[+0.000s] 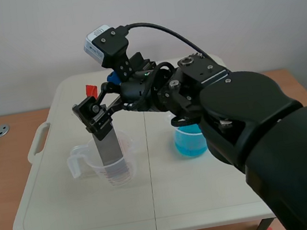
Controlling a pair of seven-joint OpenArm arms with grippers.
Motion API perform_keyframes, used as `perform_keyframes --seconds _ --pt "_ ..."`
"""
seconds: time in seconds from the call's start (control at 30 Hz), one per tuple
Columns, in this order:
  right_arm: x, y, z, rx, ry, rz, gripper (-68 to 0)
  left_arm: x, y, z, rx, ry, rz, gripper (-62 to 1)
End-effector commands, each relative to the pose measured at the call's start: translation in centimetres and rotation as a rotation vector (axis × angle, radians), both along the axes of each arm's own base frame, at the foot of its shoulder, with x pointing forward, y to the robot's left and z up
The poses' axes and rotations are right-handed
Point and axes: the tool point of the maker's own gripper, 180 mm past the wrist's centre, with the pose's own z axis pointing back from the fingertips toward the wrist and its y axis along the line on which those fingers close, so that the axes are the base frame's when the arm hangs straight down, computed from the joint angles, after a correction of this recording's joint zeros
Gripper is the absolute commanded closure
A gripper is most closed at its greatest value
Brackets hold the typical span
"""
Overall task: Hold the metal plate by the orange handle, dip it into the blue solution, take it out and point at it, then put the plate back in the beaker on the left.
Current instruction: 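Lift the metal plate out of the left beaker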
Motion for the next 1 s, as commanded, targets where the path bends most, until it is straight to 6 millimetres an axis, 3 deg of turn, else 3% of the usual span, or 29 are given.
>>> perform_keyframes --seconds 0.0,0.17,0.27,0.4,0.7,0.97 --pt "0.82 0.40 1.50 0.026 -0.036 0.002 -57.3 0.22 -0.37 0.41 -0.022 -0.016 0.002 -1.6" --pt "0.89 0.89 1.38 0.032 -0.059 0.010 -56.9 0.21 -0.38 0.40 -0.022 -0.016 0.001 -1.6" --pt "0.89 0.94 1.54 0.037 -0.073 0.013 -51.2 0.21 -0.38 0.40 -0.022 -0.015 0.001 -1.6" --pt "0.89 0.94 1.54 0.036 -0.074 0.014 -50.9 0.21 -0.38 0.40 -0.022 -0.016 0.001 -1.6" --pt "0.89 0.91 1.40 0.022 -0.080 0.016 -32.7 0.20 -0.38 0.39 -0.022 -0.015 0.001 -1.6" --pt "0.88 0.91 1.40 0.020 -0.083 0.017 -23.4 0.20 -0.38 0.39 -0.022 -0.015 0.001 -1.6"
